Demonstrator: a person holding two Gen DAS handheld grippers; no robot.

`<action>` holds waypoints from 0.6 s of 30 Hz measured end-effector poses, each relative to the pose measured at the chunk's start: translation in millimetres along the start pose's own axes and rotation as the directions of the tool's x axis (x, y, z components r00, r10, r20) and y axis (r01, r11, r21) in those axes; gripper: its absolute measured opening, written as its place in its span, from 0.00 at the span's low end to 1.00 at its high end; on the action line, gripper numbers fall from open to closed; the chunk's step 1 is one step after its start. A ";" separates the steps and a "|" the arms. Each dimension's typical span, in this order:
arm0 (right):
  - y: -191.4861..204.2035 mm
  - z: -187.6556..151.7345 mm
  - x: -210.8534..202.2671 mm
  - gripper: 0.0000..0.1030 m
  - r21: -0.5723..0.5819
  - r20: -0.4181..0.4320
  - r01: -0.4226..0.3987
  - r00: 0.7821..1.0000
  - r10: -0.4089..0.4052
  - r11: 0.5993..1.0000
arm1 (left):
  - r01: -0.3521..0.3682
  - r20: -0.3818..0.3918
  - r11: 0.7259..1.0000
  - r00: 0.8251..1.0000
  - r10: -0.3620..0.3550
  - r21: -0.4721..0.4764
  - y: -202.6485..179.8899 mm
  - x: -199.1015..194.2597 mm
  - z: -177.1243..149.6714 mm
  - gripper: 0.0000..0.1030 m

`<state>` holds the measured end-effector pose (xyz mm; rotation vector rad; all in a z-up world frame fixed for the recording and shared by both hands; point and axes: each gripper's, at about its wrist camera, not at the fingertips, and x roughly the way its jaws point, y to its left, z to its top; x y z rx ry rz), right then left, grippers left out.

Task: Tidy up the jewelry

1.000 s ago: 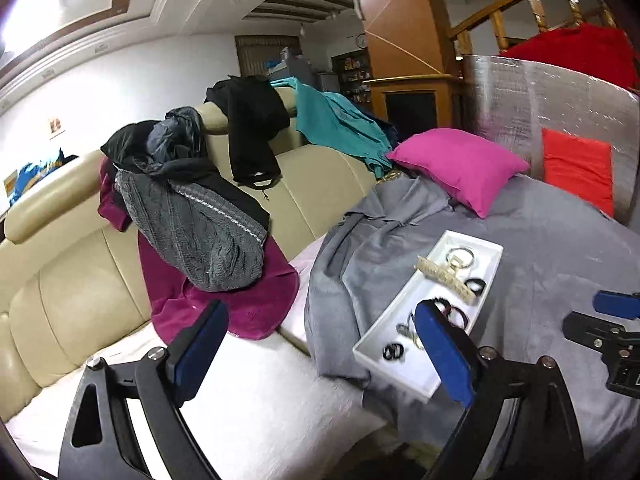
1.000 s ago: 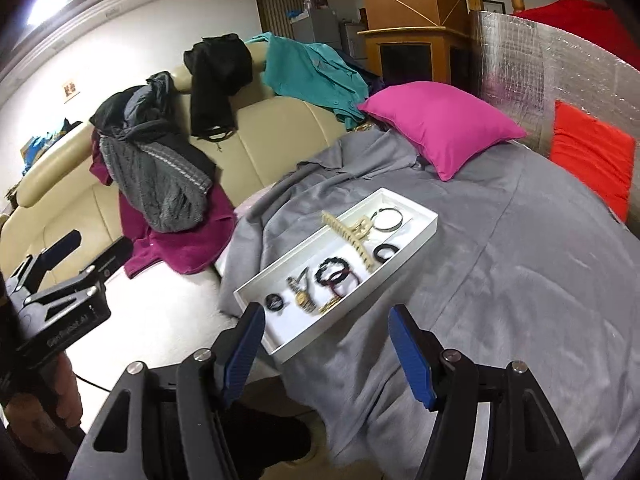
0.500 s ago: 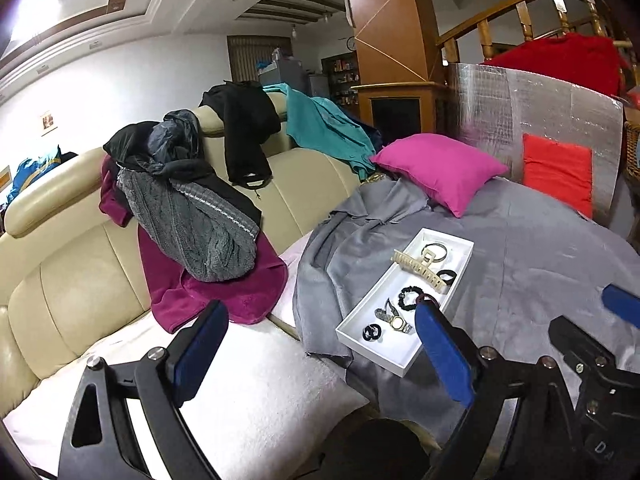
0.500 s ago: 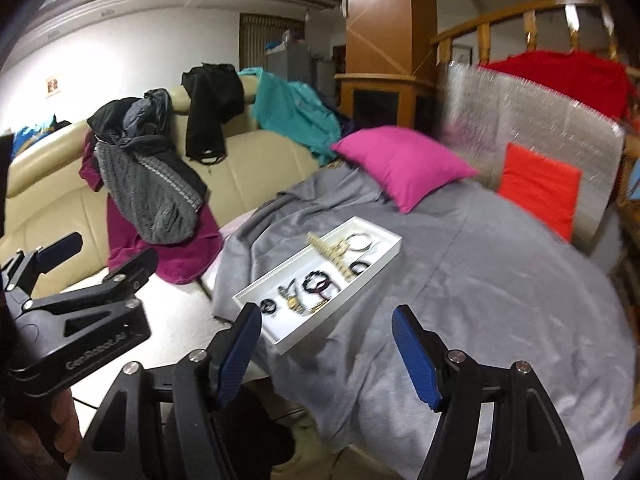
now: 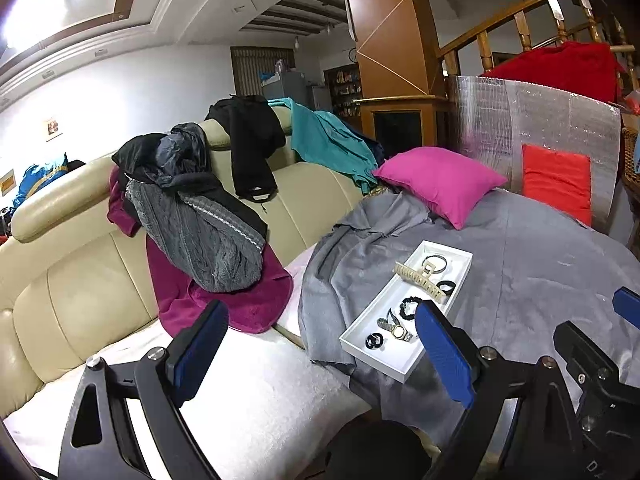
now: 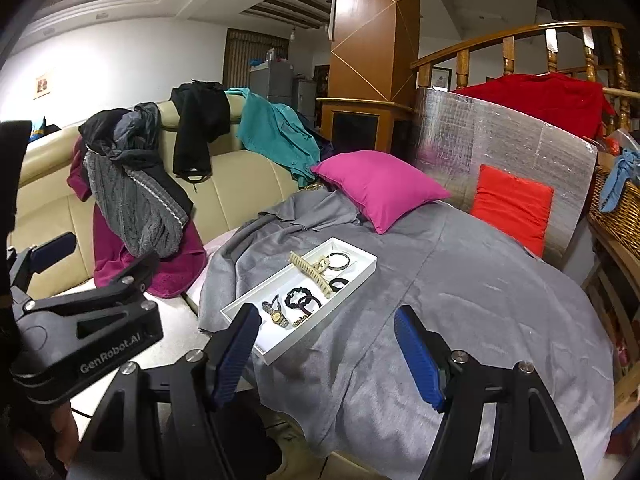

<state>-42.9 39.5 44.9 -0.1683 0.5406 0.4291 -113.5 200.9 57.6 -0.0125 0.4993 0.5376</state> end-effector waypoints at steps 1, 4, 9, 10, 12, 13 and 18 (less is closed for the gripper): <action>0.2 -0.1 -1.5 0.72 0.000 0.003 0.003 1.000 -0.003 1.000 | -0.002 0.001 1.000 1.000 0.002 -0.002 1.7 -1.0 0.0 0.91; 0.2 -0.5 -5.2 0.72 0.001 0.008 0.008 1.000 -0.008 1.000 | -0.014 -0.001 1.000 1.000 0.014 -0.007 5.1 -0.3 -1.4 0.91; 0.8 -1.5 -4.8 0.72 0.001 0.002 0.007 1.000 -0.007 1.000 | -0.024 -0.008 1.000 1.000 0.024 -0.006 8.0 2.7 -2.8 0.91; 0.6 -1.5 -4.1 0.72 0.003 0.001 0.006 1.000 -0.006 1.000 | -0.026 -0.006 1.000 1.000 0.026 -0.006 8.3 2.8 -3.2 0.92; 0.4 -1.8 -2.4 0.72 0.005 -0.005 0.004 1.000 -0.004 1.000 | -0.029 -0.006 1.000 1.000 0.029 -0.003 9.2 4.3 -4.1 0.92; 0.3 -2.1 -0.9 0.72 0.006 -0.010 0.004 1.000 -0.004 1.000 | -0.030 -0.007 1.000 1.000 0.030 -0.003 9.4 5.1 -4.9 0.92; -1.3 -4.4 7.1 0.72 0.015 -0.032 0.001 0.999 0.000 1.000 | -0.040 -0.019 0.999 0.999 0.040 0.005 9.0 10.6 -9.0 0.92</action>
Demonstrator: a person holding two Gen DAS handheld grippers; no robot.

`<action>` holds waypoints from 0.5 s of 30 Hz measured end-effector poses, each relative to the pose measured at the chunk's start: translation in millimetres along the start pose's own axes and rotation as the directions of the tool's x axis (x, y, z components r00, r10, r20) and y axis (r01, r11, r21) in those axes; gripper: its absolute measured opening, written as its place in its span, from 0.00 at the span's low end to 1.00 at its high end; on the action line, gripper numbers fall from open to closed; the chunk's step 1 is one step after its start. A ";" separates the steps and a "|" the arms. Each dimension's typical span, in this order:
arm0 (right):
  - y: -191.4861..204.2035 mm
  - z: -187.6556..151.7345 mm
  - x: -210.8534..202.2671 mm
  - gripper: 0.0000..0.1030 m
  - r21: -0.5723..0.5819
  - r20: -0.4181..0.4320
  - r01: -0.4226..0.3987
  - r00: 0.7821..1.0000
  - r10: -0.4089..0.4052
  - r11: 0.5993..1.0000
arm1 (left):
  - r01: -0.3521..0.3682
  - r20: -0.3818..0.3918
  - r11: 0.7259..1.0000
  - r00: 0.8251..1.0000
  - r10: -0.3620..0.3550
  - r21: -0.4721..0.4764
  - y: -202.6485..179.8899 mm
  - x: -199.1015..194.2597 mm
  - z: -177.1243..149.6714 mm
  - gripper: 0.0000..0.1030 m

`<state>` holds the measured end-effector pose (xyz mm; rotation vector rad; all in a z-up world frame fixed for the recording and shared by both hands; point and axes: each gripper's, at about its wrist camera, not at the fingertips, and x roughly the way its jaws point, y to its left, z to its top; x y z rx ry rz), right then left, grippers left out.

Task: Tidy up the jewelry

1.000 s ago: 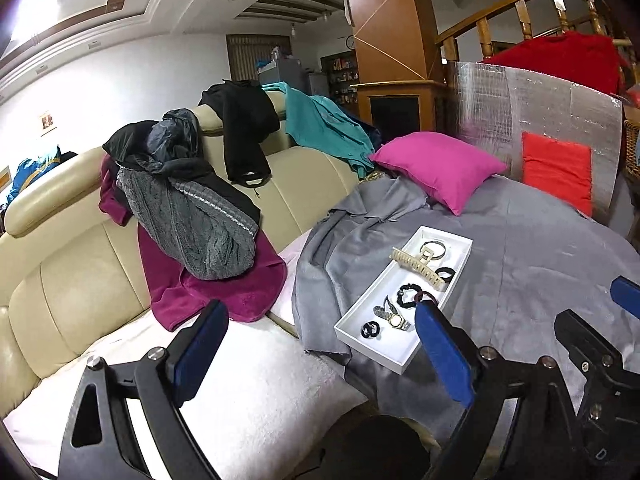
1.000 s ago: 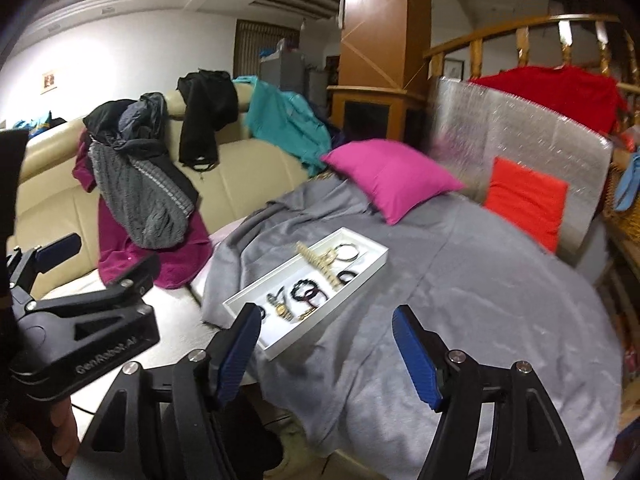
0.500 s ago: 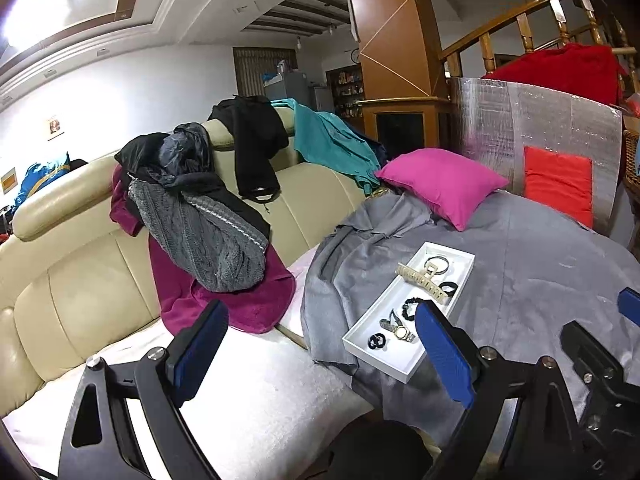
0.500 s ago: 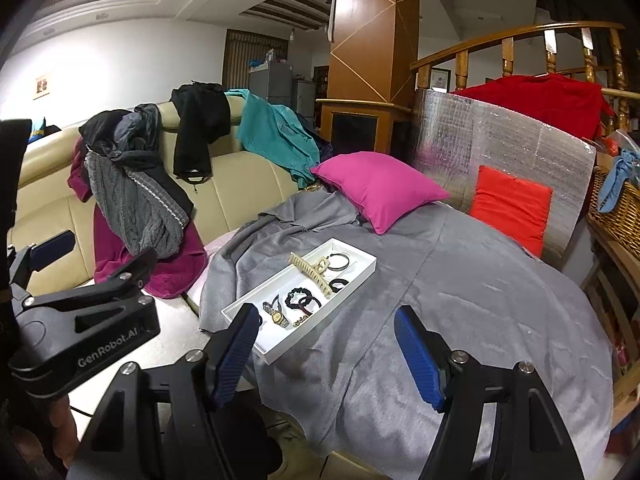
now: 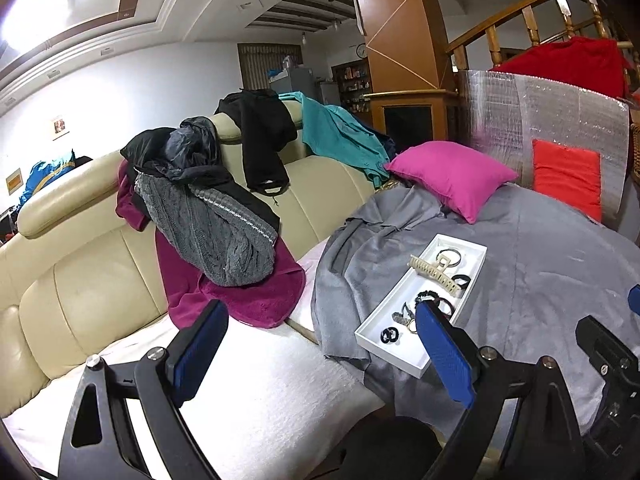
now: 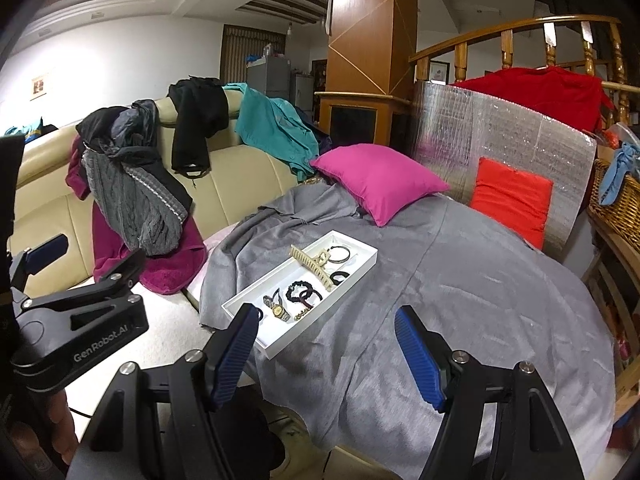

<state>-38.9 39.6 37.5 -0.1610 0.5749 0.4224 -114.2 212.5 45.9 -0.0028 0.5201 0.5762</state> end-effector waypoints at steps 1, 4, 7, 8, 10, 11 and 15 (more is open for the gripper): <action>-0.5 0.2 2.2 0.72 0.001 -0.004 -0.001 1.000 0.001 1.000 | -0.003 -0.003 1.000 1.000 0.004 0.004 0.2 1.6 -0.8 0.92; -0.3 -0.3 5.9 0.72 0.000 -0.011 -0.002 1.000 0.002 1.000 | -0.003 -0.008 1.000 1.000 0.003 0.003 1.9 4.1 -2.7 0.92; 2.2 -1.2 7.3 0.72 -0.005 -0.013 -0.001 1.000 0.001 1.000 | -0.006 -0.007 1.000 1.000 0.006 0.004 2.6 3.8 -3.6 0.92; 3.2 -1.2 7.5 0.72 -0.006 -0.013 -0.001 1.000 0.001 1.000 | -0.008 -0.006 1.000 1.000 0.008 0.003 3.8 4.2 -4.1 0.92; 6.0 -1.8 8.2 0.72 -0.014 -0.015 0.002 1.000 -0.002 1.000 | -0.010 -0.007 1.000 1.000 0.010 -0.002 6.7 5.2 -4.5 0.92; 7.3 -1.8 8.8 0.72 -0.016 -0.017 0.001 1.000 -0.002 1.000 | -0.010 -0.009 1.000 1.000 0.010 -0.005 7.8 6.0 -4.6 0.92; 10.2 -2.2 12.5 0.72 -0.017 -0.024 0.001 1.000 -0.002 1.000 | -0.015 -0.015 1.000 1.000 0.014 -0.010 11.0 9.0 -6.0 0.92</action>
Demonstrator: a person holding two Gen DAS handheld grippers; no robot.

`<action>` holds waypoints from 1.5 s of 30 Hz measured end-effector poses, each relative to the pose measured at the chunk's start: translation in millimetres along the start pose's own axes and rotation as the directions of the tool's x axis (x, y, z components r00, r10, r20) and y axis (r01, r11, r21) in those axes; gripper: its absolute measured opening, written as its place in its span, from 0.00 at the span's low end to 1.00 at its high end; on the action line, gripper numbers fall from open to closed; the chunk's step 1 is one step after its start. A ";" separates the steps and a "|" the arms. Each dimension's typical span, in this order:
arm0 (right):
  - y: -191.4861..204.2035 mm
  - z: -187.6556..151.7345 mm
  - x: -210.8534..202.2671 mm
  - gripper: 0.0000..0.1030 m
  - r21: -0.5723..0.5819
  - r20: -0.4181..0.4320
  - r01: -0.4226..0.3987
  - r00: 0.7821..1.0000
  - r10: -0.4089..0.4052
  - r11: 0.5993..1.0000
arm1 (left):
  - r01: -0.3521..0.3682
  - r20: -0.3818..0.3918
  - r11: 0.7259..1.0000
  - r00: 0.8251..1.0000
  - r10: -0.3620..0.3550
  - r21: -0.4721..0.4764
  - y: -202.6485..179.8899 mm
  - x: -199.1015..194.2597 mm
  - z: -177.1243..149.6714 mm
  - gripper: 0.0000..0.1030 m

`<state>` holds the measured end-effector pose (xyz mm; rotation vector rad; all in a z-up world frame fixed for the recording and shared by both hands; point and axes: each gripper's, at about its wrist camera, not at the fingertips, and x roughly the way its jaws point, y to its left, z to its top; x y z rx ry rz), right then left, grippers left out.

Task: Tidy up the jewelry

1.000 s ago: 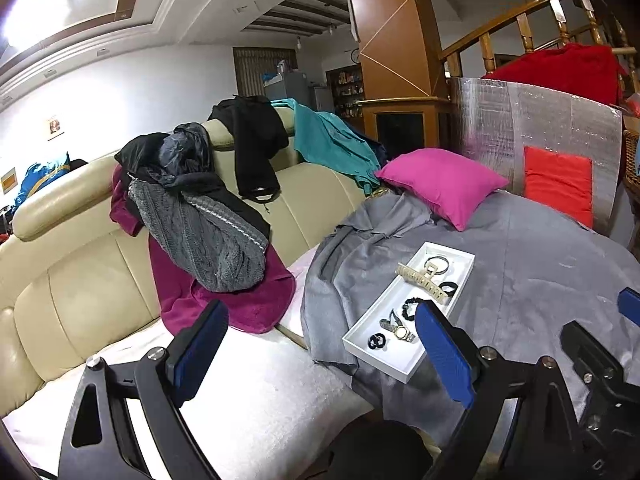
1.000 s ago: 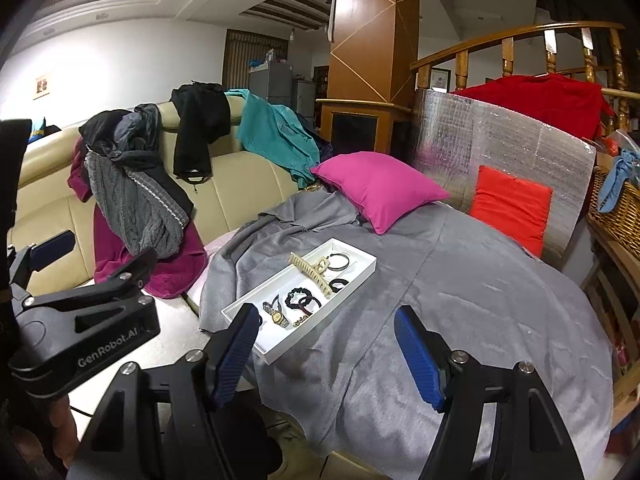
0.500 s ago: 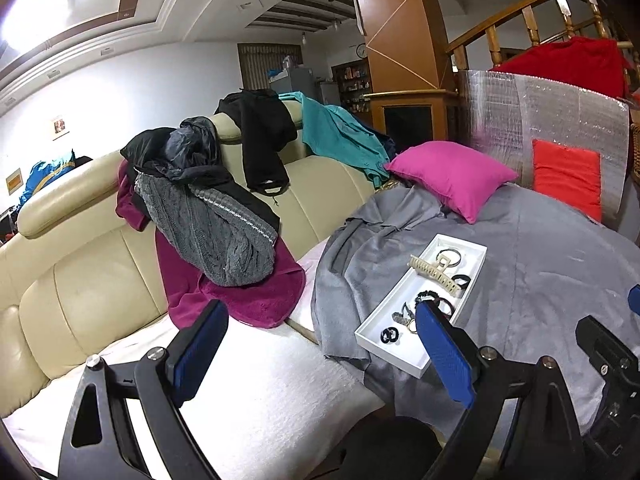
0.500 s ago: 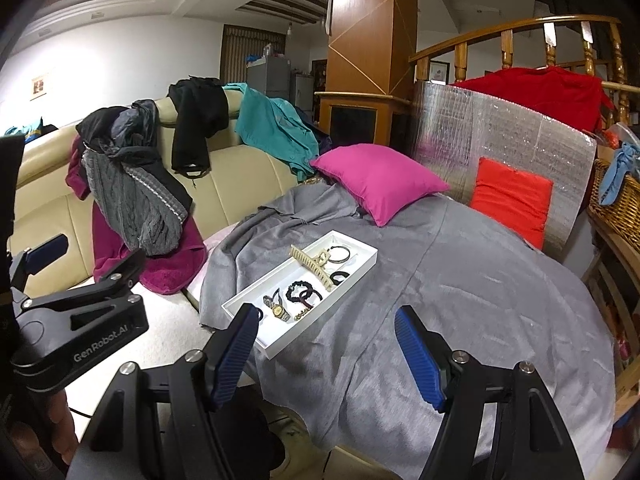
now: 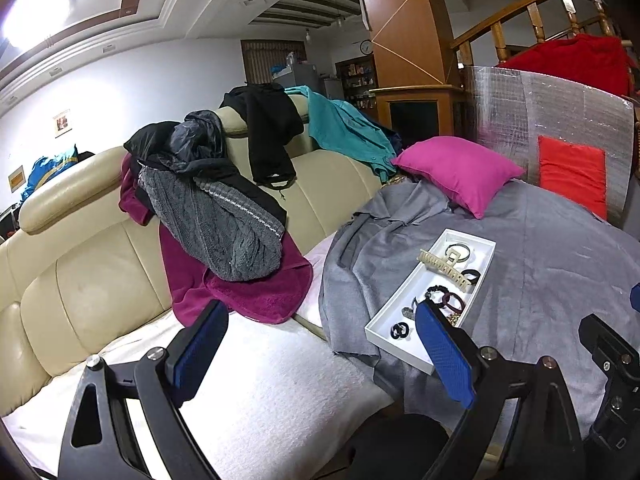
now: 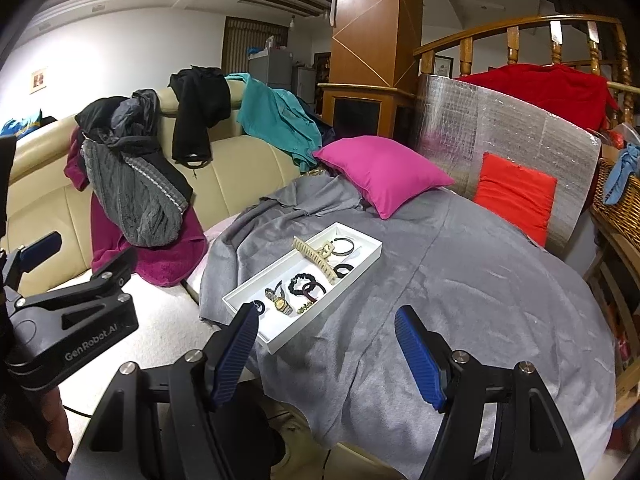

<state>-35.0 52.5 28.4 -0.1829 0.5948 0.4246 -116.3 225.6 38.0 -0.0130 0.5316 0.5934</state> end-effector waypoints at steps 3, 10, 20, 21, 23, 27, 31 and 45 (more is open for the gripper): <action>1.9 -0.9 2.6 0.72 -0.002 -0.005 0.001 1.000 -0.001 1.000 | -0.003 -0.007 1.000 1.000 0.003 -0.001 1.8 3.1 -1.5 0.92; 6.6 -2.5 5.6 0.72 -0.012 -0.011 0.002 1.000 -0.002 1.000 | -0.003 -0.014 1.000 1.000 0.003 -0.002 3.9 7.0 -3.0 0.92; 6.4 -3.1 5.6 0.72 -0.010 -0.009 0.002 1.000 -0.002 1.000 | 0.003 -0.011 1.000 1.000 -0.003 0.001 2.9 6.4 -3.0 0.92; 6.1 -3.0 5.5 0.72 -0.011 -0.009 0.001 1.000 -0.001 1.000 | 0.003 -0.009 1.000 1.000 -0.003 0.002 2.6 6.0 -2.9 0.92; 6.4 -2.7 5.1 0.72 -0.011 -0.008 0.005 1.000 -0.005 1.000 | 0.004 -0.007 1.000 1.000 -0.004 0.004 1.5 5.3 -3.0 0.92; 6.5 -1.8 4.9 0.72 -0.009 -0.005 0.005 1.000 -0.005 1.000 | 0.003 -0.004 1.000 1.000 -0.003 0.006 -2.2 2.3 -3.7 0.92; 7.4 -0.6 4.1 0.72 -0.006 -0.001 0.008 1.000 -0.008 1.000 | 0.003 -0.005 1.000 1.000 -0.003 0.005 -2.3 2.1 -3.8 0.92; 8.3 0.7 3.0 0.72 -0.004 0.002 0.009 1.000 -0.009 1.000 | 0.003 -0.002 1.000 1.000 -0.003 0.004 -3.1 -0.3 -3.4 0.92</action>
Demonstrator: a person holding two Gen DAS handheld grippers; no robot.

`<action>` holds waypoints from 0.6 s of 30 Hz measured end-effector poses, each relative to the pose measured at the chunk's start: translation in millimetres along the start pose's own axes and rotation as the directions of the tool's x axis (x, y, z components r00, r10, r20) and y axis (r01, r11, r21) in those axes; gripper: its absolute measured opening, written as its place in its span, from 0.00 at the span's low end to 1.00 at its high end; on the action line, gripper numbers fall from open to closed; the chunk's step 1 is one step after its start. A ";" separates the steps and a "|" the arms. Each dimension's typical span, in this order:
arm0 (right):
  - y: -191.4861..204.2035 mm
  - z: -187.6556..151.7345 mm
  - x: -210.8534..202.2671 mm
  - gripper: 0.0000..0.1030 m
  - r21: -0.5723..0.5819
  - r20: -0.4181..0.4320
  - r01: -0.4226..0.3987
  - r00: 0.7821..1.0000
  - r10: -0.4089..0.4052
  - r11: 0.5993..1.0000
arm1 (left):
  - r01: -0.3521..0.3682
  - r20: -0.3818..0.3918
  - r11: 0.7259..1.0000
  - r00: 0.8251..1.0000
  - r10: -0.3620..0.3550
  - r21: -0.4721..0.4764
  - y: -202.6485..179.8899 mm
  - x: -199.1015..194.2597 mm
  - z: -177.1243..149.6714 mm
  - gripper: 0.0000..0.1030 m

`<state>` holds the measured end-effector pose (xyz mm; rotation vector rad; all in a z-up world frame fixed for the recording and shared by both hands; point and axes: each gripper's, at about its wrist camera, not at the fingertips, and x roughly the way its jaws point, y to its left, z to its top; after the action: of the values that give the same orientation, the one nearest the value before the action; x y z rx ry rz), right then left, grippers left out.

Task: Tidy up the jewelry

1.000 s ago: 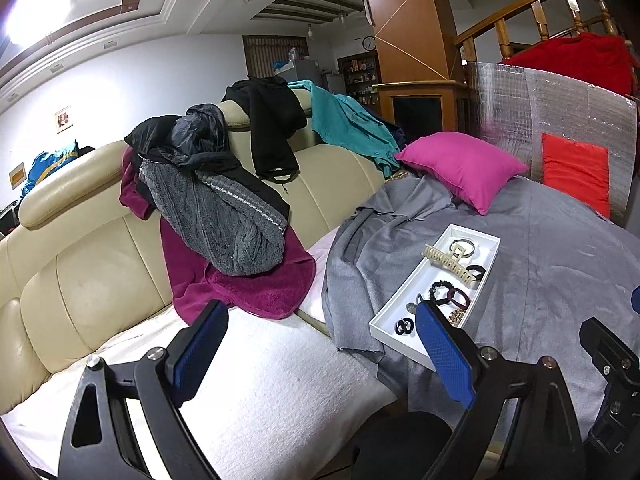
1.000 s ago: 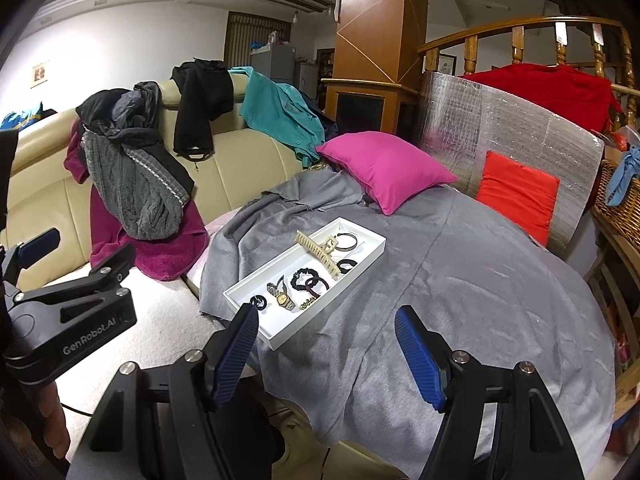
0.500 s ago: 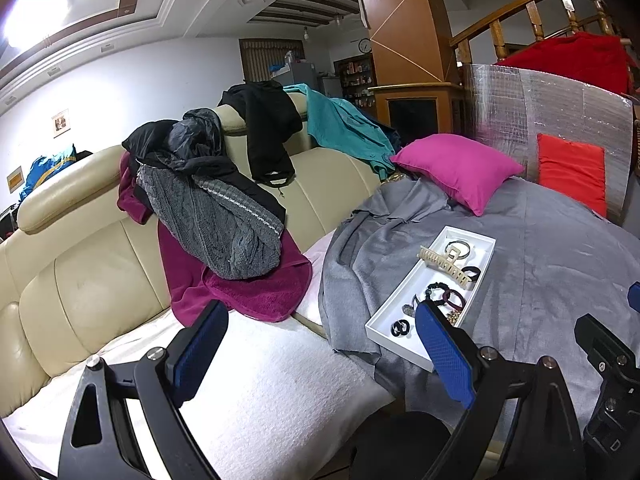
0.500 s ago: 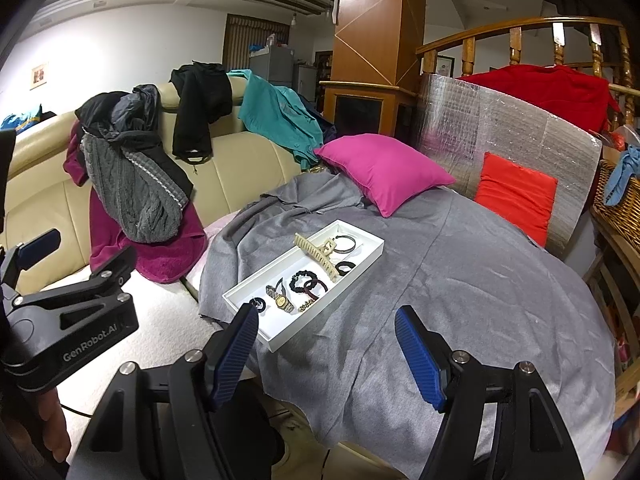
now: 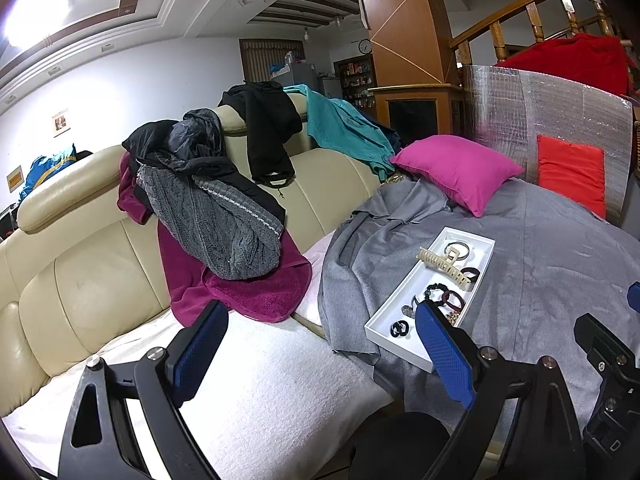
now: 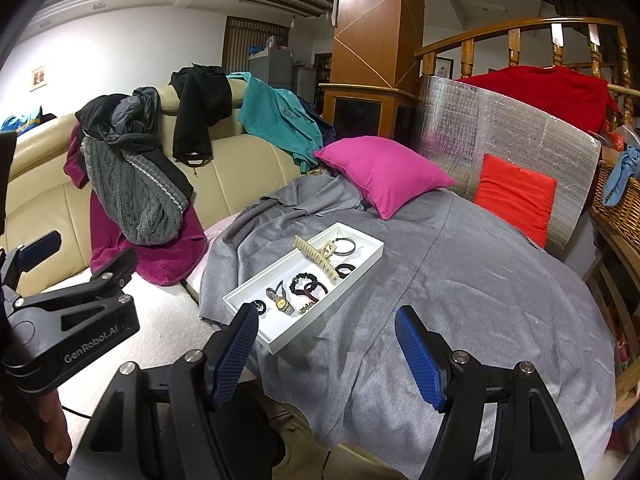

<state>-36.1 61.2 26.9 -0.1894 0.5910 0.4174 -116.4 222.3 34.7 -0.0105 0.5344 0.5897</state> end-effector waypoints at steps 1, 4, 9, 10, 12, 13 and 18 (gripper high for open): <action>0.1 -0.1 0.1 0.72 0.000 -0.001 0.000 1.000 0.000 1.000 | 0.000 0.001 1.000 1.000 0.000 0.000 0.2 -0.9 0.9 0.92; 1.1 1.7 -0.7 0.72 0.000 -0.001 0.001 1.000 -0.001 1.000 | 0.001 0.001 1.000 1.000 -0.001 0.000 -0.3 -1.7 1.6 0.92; 1.7 2.1 -0.4 0.72 0.000 0.000 0.002 1.000 -0.002 1.000 | 0.000 0.002 1.000 1.000 0.000 0.006 -2.0 -2.8 2.9 0.92; 1.3 1.3 -0.7 0.72 0.001 -0.001 0.000 1.000 0.000 1.000 | 0.000 0.002 1.000 1.000 0.000 0.007 -2.2 -3.0 2.9 0.92; 1.6 1.4 -0.7 0.72 -0.002 0.000 -0.001 1.000 0.001 1.000 | 0.000 0.002 1.000 1.000 0.000 0.007 -2.1 -3.6 2.4 0.92; 1.6 1.5 -0.5 0.72 -0.003 0.000 -0.001 1.000 0.001 1.000 | -0.001 0.002 1.000 1.000 0.001 0.006 -2.2 -3.7 2.3 0.92; 2.6 2.5 -1.4 0.72 -0.002 -0.002 -0.001 1.000 0.001 1.000 | 0.000 0.002 1.000 1.000 0.000 0.006 -2.3 -3.9 2.2 0.92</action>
<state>-37.0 63.8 29.7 -0.1915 0.5922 0.4188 -116.8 218.7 38.1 -0.0042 0.5341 0.5885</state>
